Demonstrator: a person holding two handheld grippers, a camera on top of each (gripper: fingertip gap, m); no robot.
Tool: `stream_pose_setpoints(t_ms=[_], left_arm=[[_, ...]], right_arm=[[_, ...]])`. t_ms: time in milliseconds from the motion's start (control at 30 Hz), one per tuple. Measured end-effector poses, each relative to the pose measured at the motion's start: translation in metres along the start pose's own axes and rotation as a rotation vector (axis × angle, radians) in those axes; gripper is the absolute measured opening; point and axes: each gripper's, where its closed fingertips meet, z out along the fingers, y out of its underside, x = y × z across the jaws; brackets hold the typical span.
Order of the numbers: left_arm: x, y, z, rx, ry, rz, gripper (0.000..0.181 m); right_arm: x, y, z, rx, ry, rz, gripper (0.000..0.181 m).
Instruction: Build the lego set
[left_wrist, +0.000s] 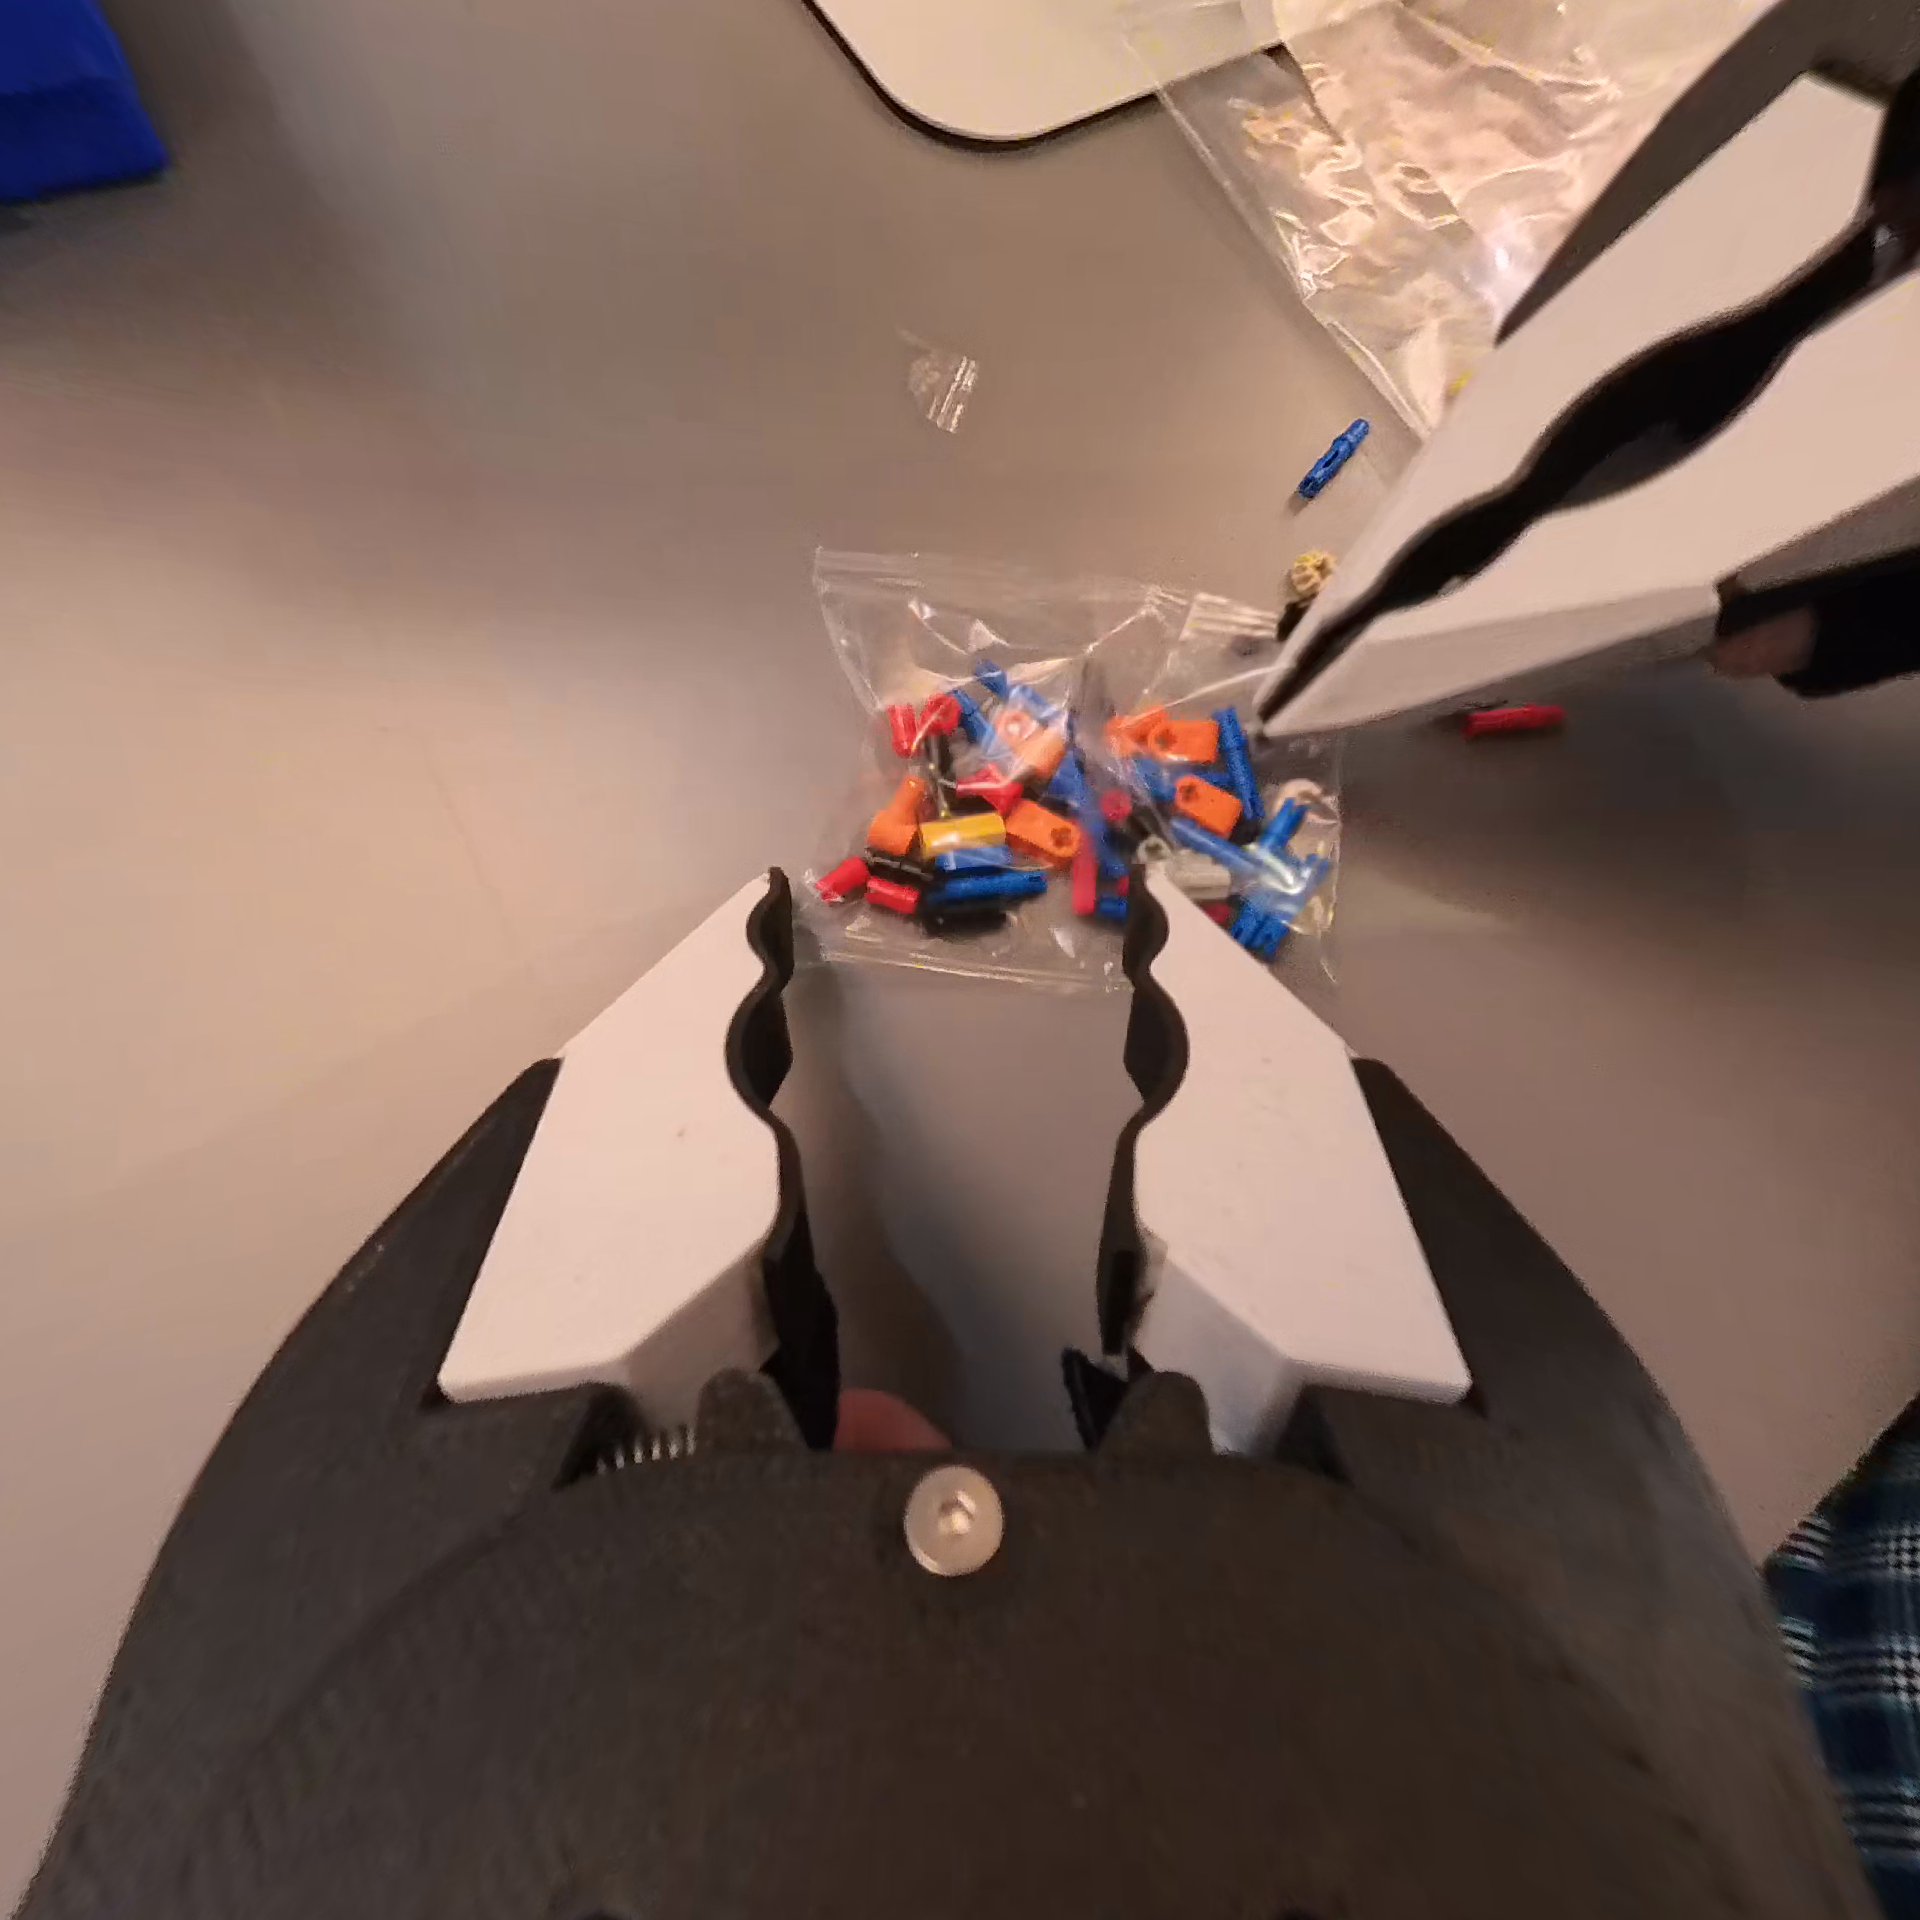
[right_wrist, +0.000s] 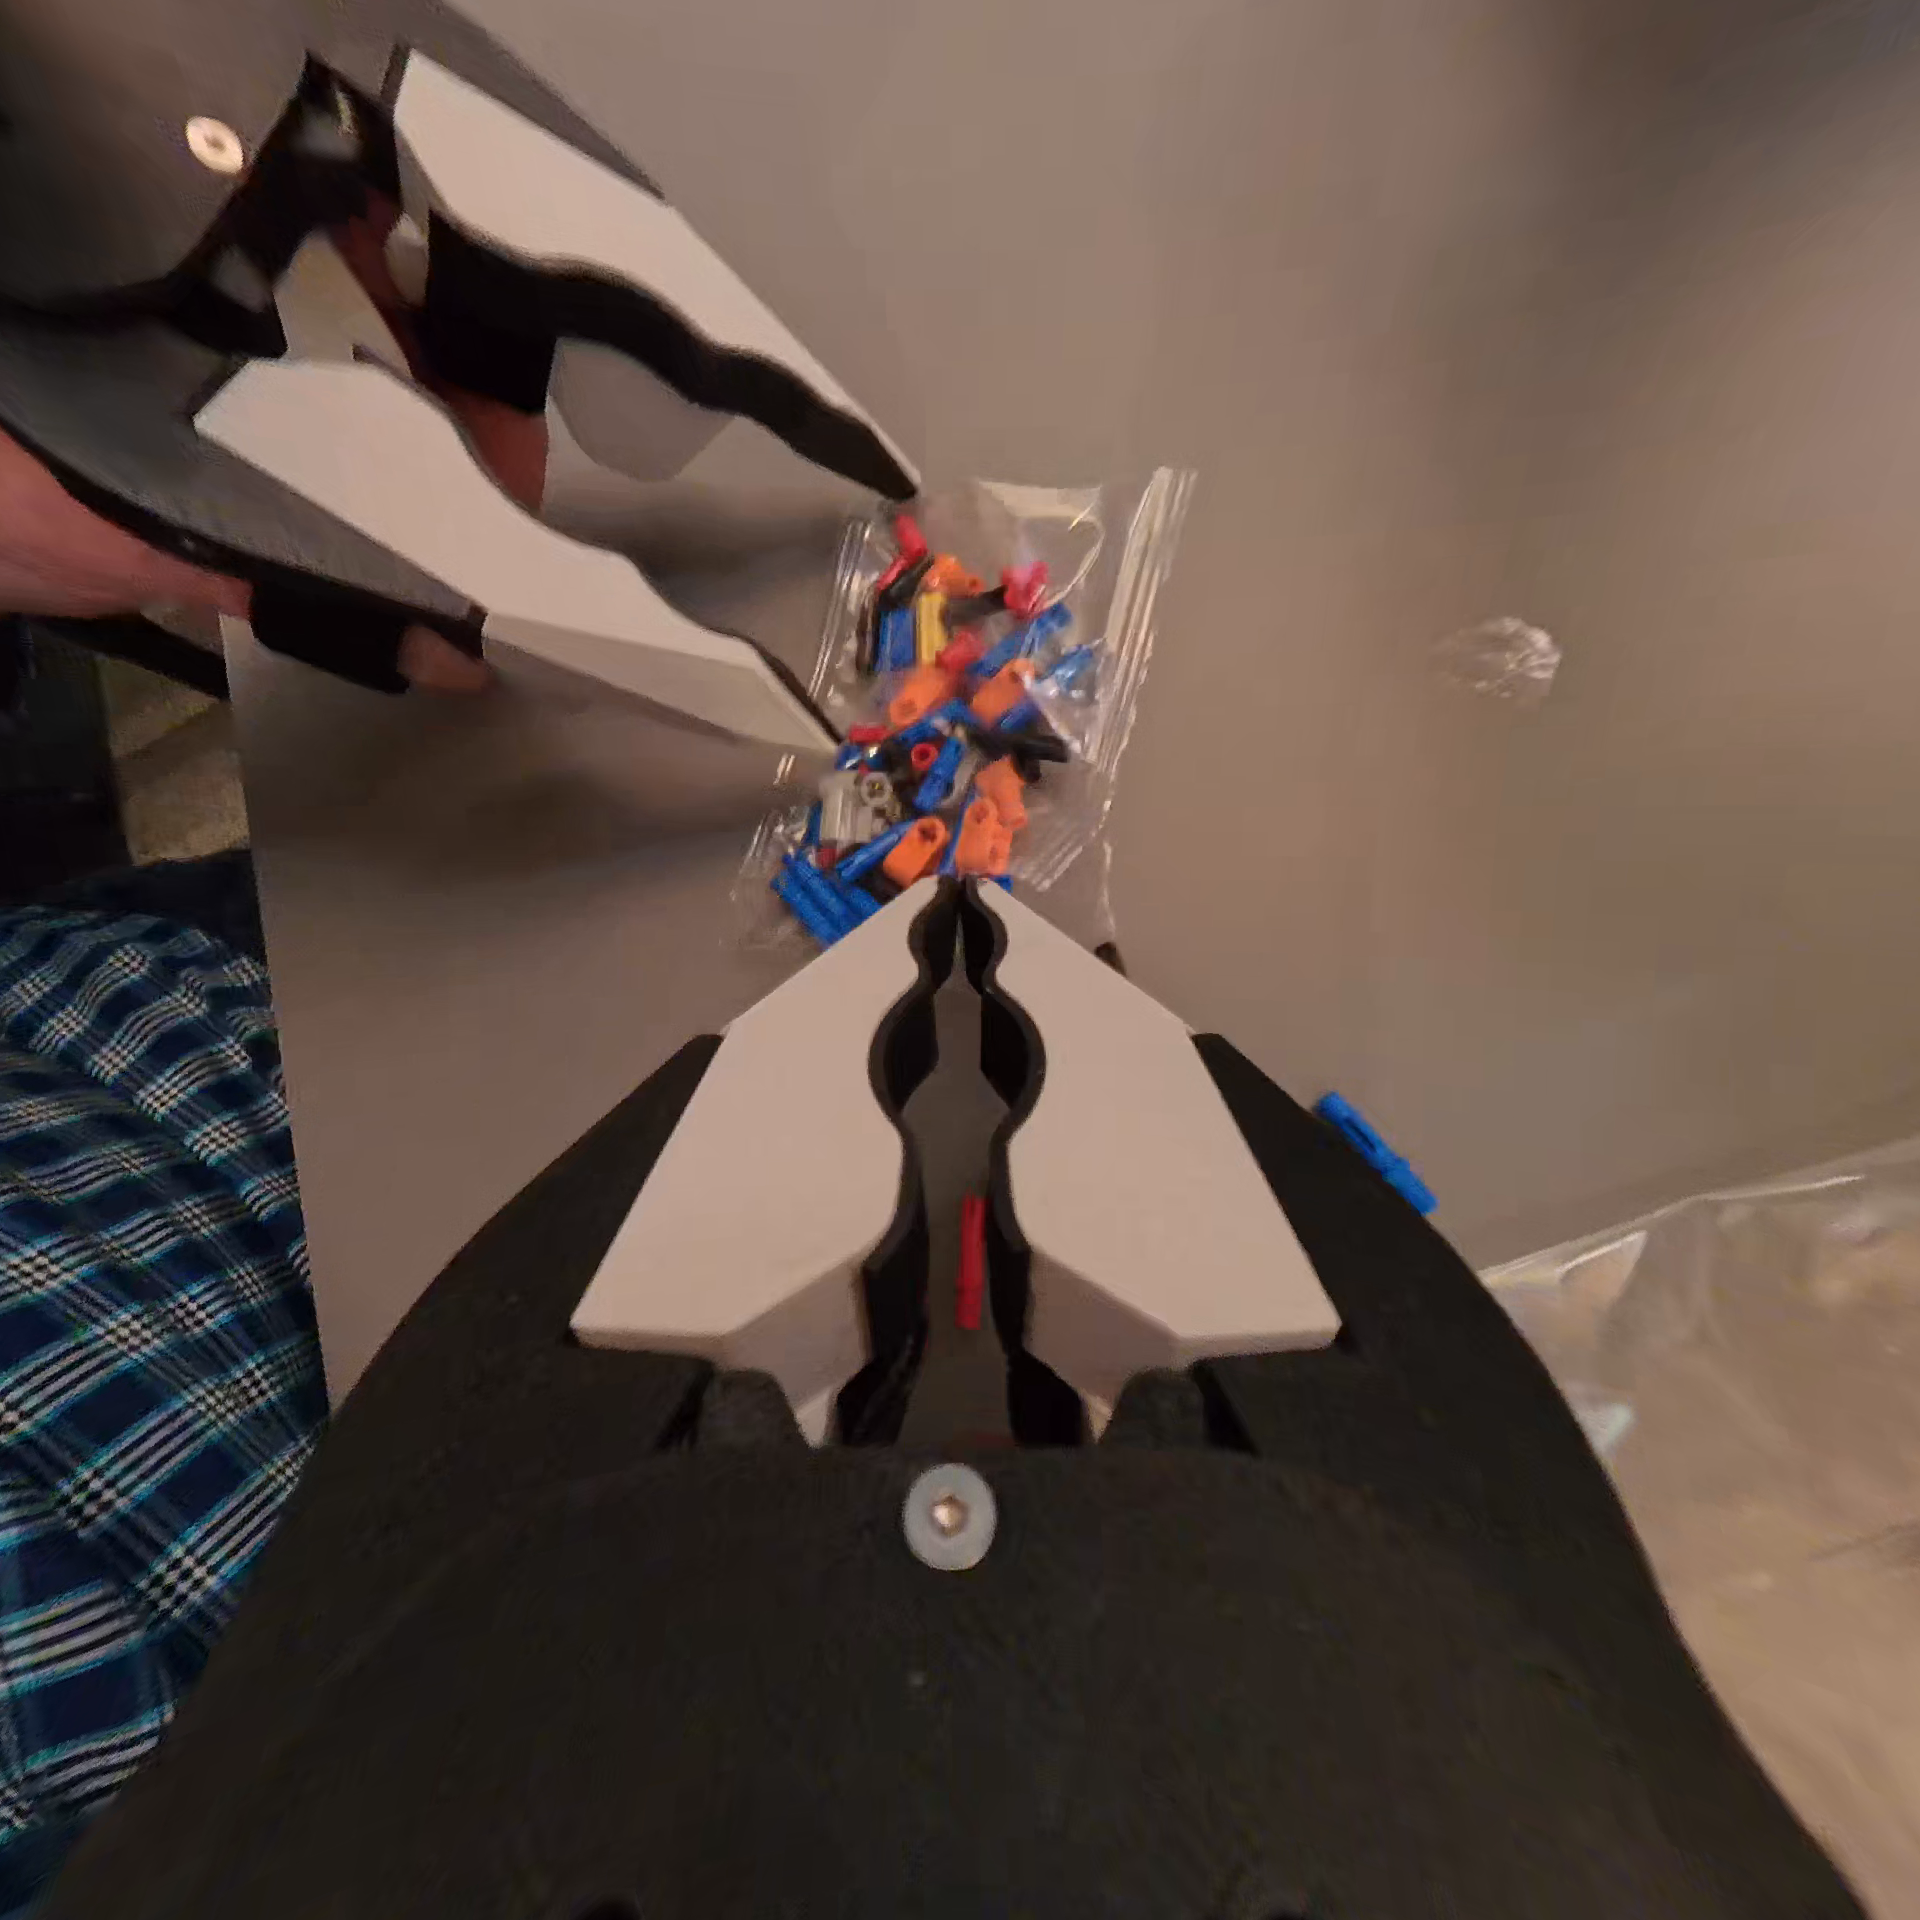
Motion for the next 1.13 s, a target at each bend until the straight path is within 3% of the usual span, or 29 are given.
stream_pose_setpoints(t_ms=[267,500,767,967,1133], left_arm=[[0.001,0.001,-0.004,-0.022,-0.019,0.024,0.061],[0.004,-0.001,-0.011,-0.009,-0.033,0.029,0.062],[0.014,-0.015,-0.011,0.019,-0.055,0.074,0.063],[0.056,-0.058,-0.006,0.090,-0.003,0.225,0.062],[0.122,-0.072,0.025,0.081,0.137,0.388,0.056]], right_arm=[[-0.006,-0.002,-0.009,0.063,0.044,-0.007,0.000],[-0.017,-0.003,-0.024,0.104,0.074,-0.031,0.041],[-0.016,0.011,-0.069,0.171,0.098,-0.036,0.060],[0.054,0.057,-0.147,0.199,0.318,0.082,0.053],[0.111,0.124,-0.196,0.059,0.477,0.147,0.049]])
